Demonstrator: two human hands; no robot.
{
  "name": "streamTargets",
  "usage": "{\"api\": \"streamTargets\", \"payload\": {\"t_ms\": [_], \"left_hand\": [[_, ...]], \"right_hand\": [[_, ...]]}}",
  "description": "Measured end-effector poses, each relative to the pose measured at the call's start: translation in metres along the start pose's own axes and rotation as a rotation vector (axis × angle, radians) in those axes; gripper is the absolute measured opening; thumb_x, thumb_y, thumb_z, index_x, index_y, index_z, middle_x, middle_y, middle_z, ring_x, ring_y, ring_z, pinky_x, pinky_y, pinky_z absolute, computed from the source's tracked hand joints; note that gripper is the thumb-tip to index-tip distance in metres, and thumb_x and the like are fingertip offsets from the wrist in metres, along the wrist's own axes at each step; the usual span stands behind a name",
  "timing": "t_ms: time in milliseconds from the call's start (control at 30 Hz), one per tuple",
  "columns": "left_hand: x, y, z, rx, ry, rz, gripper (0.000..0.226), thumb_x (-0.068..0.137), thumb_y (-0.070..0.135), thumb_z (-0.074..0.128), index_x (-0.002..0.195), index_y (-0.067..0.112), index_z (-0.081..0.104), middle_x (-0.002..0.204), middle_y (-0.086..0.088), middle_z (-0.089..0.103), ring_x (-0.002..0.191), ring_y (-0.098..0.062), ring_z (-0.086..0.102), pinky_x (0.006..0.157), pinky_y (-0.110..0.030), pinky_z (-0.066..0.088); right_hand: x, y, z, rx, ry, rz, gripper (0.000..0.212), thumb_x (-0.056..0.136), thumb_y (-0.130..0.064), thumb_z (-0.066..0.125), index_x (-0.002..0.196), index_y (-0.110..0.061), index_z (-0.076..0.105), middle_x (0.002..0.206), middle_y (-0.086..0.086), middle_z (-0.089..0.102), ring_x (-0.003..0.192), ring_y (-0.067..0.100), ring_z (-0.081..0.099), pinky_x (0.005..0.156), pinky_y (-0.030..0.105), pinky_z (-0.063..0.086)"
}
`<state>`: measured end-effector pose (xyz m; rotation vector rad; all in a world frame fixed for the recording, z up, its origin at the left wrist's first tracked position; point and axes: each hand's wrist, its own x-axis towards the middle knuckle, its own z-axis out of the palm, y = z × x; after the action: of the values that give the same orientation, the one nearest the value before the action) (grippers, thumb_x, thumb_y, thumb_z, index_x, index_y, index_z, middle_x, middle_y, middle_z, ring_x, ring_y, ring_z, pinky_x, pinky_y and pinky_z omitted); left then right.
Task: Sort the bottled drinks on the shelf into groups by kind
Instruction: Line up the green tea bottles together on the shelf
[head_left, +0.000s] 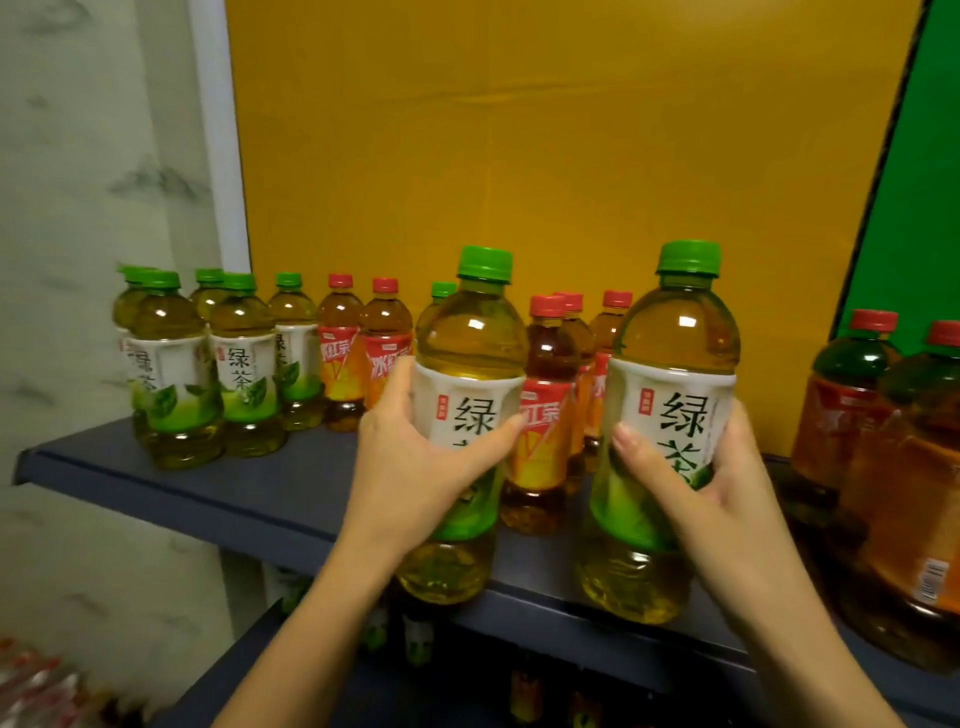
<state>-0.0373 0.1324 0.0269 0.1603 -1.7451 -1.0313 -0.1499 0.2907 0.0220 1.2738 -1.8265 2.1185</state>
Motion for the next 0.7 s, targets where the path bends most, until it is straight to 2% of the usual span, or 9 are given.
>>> {"api": "streamTargets", "payload": {"t_ms": [67,167,300,400,500,600,700], "left_hand": [[0.007,-0.011,-0.028,0.027,0.047,-0.015,0.057,0.049,0.050,0.074,0.098,0.029,0.055,0.089,0.012,0.068,0.081,-0.003,0.065,0.065,-0.021,0.055],[0.019,-0.029,-0.067,0.054,0.091,-0.036,0.058,0.048,0.051,0.074,0.099,0.032,0.053,0.089,0.016,0.067,0.081,0.000,0.065,0.064,-0.017,0.053],[0.035,-0.056,-0.111,0.092,0.115,-0.051,0.065,0.048,0.051,0.082,0.101,0.027,0.053,0.090,0.012,0.066,0.082,0.001,0.064,0.064,-0.015,0.053],[0.048,-0.081,-0.137,0.106,0.102,-0.066,0.059,0.057,0.032,0.084,0.106,0.022,0.053,0.096,0.008,0.066,0.083,0.000,0.064,0.069,-0.018,0.054],[0.062,-0.104,-0.155,0.112,0.079,-0.059,0.060,0.062,0.023,0.083,0.111,0.019,0.050,0.096,0.010,0.066,0.083,0.001,0.064,0.071,-0.021,0.055],[0.075,-0.123,-0.163,0.087,0.060,-0.061,0.059,0.062,0.021,0.083,0.110,0.018,0.049,0.096,0.012,0.064,0.081,0.005,0.063,0.069,-0.016,0.053],[0.084,-0.137,-0.163,0.027,0.034,-0.066,0.063,0.063,0.020,0.083,0.113,0.019,0.046,0.101,0.010,0.063,0.087,0.005,0.062,0.074,-0.017,0.053]], "right_hand": [[0.001,-0.001,0.026,0.049,-0.044,-0.011,0.059,0.057,-0.051,0.076,0.108,-0.037,0.050,0.101,-0.019,0.067,0.094,0.000,0.064,0.074,0.025,0.054],[0.006,0.002,0.069,0.118,-0.128,-0.010,0.055,0.065,-0.039,0.077,0.113,-0.036,0.049,0.103,-0.018,0.068,0.096,-0.001,0.064,0.073,0.017,0.053],[0.020,0.014,0.131,0.117,-0.153,0.000,0.057,0.066,-0.036,0.070,0.118,-0.032,0.048,0.104,-0.020,0.066,0.098,-0.001,0.063,0.077,0.020,0.053],[0.030,0.026,0.173,0.069,-0.113,0.002,0.065,0.064,-0.042,0.070,0.122,-0.027,0.046,0.104,-0.018,0.066,0.100,0.000,0.062,0.083,0.028,0.053],[0.041,0.035,0.209,0.032,-0.055,0.003,0.076,0.065,-0.043,0.071,0.132,-0.023,0.040,0.109,-0.012,0.065,0.101,0.000,0.062,0.085,0.027,0.053],[0.050,0.043,0.233,-0.025,-0.001,0.001,0.068,0.067,-0.042,0.070,0.126,-0.025,0.042,0.111,-0.012,0.063,0.101,-0.001,0.061,0.084,0.023,0.053],[0.059,0.053,0.247,-0.080,0.050,0.000,0.066,0.071,-0.037,0.072,0.129,-0.024,0.041,0.118,-0.008,0.060,0.108,0.002,0.058,0.089,0.027,0.052]]}}
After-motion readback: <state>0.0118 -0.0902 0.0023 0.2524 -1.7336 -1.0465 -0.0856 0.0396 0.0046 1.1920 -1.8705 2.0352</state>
